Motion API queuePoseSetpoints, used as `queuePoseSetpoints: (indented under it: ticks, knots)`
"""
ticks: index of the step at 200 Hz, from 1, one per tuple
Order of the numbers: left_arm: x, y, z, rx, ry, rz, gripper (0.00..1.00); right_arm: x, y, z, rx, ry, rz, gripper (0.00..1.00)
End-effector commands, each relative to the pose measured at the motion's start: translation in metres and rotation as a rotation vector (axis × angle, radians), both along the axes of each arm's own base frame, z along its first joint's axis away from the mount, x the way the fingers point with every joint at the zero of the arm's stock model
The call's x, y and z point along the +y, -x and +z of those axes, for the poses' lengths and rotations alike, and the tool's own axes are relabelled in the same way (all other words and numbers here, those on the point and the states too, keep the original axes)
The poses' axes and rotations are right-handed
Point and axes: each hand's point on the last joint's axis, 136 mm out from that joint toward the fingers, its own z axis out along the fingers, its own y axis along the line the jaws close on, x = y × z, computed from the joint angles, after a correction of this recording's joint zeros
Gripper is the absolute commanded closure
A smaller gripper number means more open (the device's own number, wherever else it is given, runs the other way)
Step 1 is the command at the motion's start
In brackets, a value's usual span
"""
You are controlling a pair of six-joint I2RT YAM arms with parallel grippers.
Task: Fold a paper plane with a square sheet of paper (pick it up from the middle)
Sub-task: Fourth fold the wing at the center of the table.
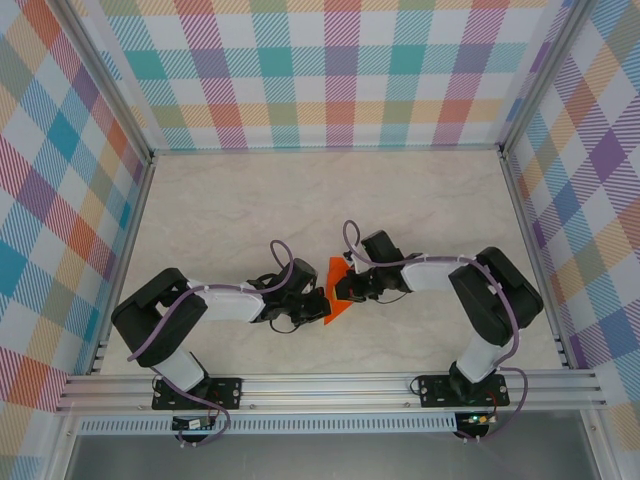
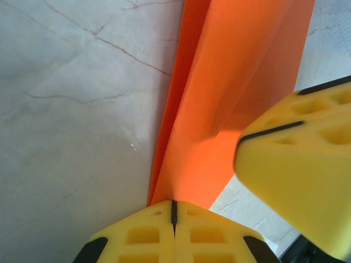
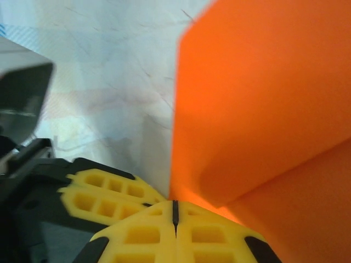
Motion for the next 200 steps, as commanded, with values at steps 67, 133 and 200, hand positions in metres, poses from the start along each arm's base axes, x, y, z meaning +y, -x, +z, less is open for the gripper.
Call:
queuePoseSetpoints:
  ticks: [67, 133, 200]
  knots:
    - [0.033, 0.027, -0.040, 0.126, -0.196, 0.005, 1.00, 0.014, 0.002, -0.012, -0.016, -0.006, 0.087, 0.97]
    - [0.048, 0.043, -0.051, 0.194, -0.257, 0.002, 1.00, -0.015, -0.045, -0.028, -0.042, 0.032, -0.044, 0.98]
    - [0.058, 0.055, -0.059, 0.232, -0.278, -0.006, 1.00, -0.056, -0.110, -0.038, -0.048, 0.063, -0.246, 0.98]
